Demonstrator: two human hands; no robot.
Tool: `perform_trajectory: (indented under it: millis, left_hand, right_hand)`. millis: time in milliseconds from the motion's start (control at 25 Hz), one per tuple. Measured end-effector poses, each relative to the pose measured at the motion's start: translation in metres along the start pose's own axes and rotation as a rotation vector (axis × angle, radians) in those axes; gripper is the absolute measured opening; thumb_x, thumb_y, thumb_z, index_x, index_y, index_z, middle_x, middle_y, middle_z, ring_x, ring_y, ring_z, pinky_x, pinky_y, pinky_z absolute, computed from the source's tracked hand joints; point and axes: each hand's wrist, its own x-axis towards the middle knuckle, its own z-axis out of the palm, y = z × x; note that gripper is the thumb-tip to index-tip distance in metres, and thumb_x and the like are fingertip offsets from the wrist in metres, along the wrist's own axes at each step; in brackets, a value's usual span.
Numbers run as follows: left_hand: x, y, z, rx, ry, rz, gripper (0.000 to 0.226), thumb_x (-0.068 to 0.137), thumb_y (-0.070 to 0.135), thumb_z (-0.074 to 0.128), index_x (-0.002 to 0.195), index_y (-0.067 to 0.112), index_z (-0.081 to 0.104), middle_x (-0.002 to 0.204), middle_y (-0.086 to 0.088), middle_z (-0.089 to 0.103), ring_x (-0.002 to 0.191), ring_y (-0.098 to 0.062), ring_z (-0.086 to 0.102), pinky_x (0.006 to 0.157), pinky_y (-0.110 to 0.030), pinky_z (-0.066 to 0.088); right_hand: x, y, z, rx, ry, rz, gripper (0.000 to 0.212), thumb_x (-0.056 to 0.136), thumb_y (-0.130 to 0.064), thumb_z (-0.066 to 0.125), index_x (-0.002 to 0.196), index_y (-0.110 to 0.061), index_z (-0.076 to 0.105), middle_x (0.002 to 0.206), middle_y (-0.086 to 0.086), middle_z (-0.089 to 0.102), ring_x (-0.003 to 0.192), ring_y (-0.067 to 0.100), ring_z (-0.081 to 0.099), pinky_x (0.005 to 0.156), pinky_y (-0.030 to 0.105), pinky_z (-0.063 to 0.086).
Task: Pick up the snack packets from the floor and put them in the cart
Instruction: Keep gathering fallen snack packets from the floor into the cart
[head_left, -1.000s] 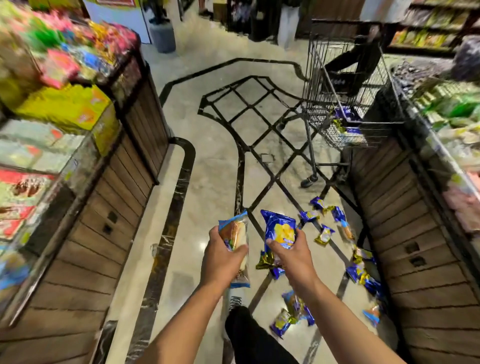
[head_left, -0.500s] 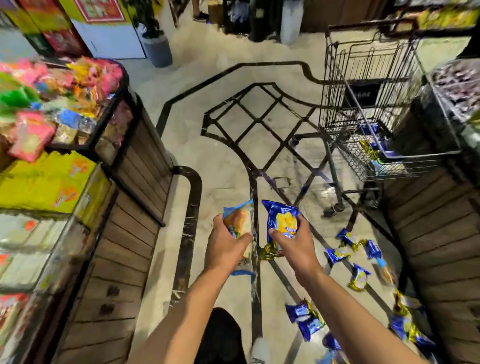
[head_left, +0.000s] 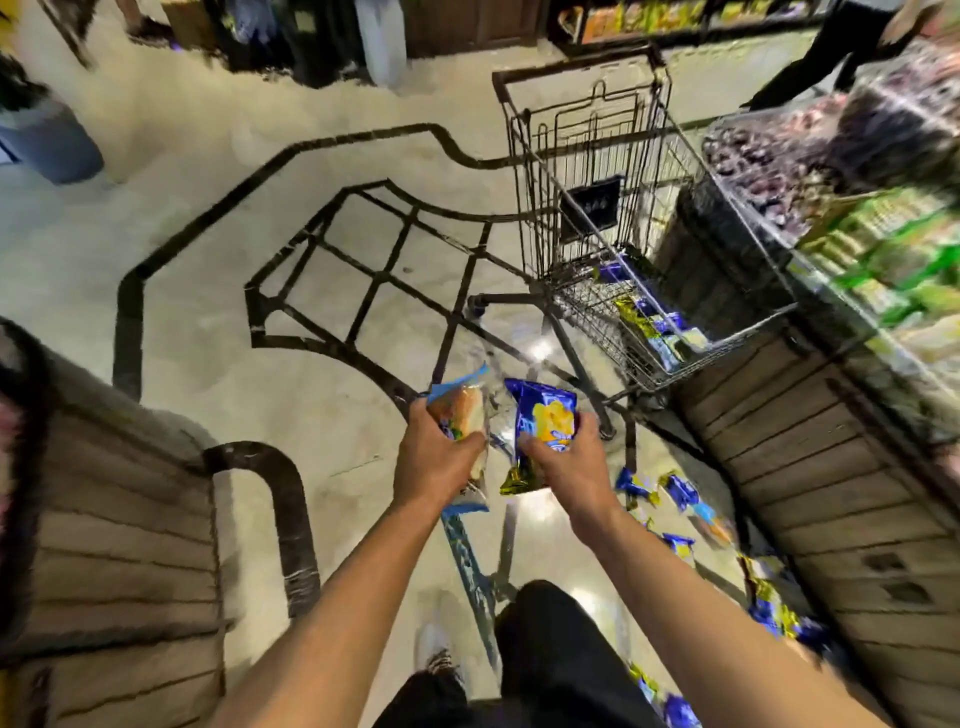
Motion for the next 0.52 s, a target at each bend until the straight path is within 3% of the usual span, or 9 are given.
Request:
perform_trajectory:
  millis: [80, 240, 360, 440, 520]
  left_hand:
    - [0.046, 0.024, 0.002, 0.005, -0.048, 0.034, 0.07, 0.08, 0.031, 0.076, 0.137, 0.022, 0.036, 0.127, -0.002, 0.058, 0.11, -0.024, 0.061, 0.092, -0.037, 0.052]
    - [0.136, 0.063, 0.018, 0.038, -0.118, 0.06, 0.074, 0.078, 0.03, 0.077, 0.138, 0.022, 0.036, 0.129, -0.003, 0.058, 0.112, -0.022, 0.06, 0.096, -0.039, 0.051]
    - [0.198, 0.092, 0.033, 0.097, -0.124, 0.053, 0.07, 0.078, 0.03, 0.077, 0.136, 0.023, 0.037, 0.122, -0.001, 0.058, 0.106, -0.022, 0.06, 0.09, -0.036, 0.051]
    - [0.237, 0.117, 0.044, 0.14, -0.156, 0.053, 0.069, 0.078, 0.031, 0.076, 0.134, 0.024, 0.036, 0.118, 0.0, 0.058, 0.101, -0.022, 0.061, 0.088, -0.038, 0.053]
    - [0.275, 0.143, 0.057, 0.158, -0.191, 0.072, 0.07, 0.079, 0.031, 0.075, 0.135, 0.024, 0.035, 0.116, 0.003, 0.057, 0.097, -0.019, 0.061, 0.085, -0.036, 0.053]
  right_hand:
    - [0.036, -0.017, 0.011, 0.021, 0.044, 0.021, 0.052, 0.081, -0.013, 0.078, 0.116, -0.025, 0.041, 0.106, 0.002, 0.064, 0.091, 0.015, 0.067, 0.079, 0.035, 0.058]
    - [0.119, -0.037, 0.028, 0.048, 0.13, 0.037, 0.053, 0.081, -0.013, 0.078, 0.115, -0.026, 0.038, 0.1, -0.006, 0.061, 0.084, 0.006, 0.062, 0.067, 0.021, 0.051]
    - [0.184, -0.054, 0.037, 0.067, 0.166, 0.058, 0.053, 0.081, -0.014, 0.078, 0.115, -0.027, 0.04, 0.095, -0.009, 0.061, 0.076, 0.001, 0.061, 0.059, 0.014, 0.048]
    - [0.223, -0.071, 0.036, 0.087, 0.208, 0.084, 0.054, 0.079, -0.017, 0.079, 0.117, -0.026, 0.041, 0.099, -0.003, 0.064, 0.079, 0.005, 0.063, 0.065, 0.02, 0.052]
    - [0.263, -0.088, 0.034, 0.083, 0.243, 0.09, 0.063, 0.071, -0.026, 0.081, 0.121, -0.024, 0.043, 0.104, 0.0, 0.065, 0.087, 0.014, 0.066, 0.081, 0.037, 0.056]
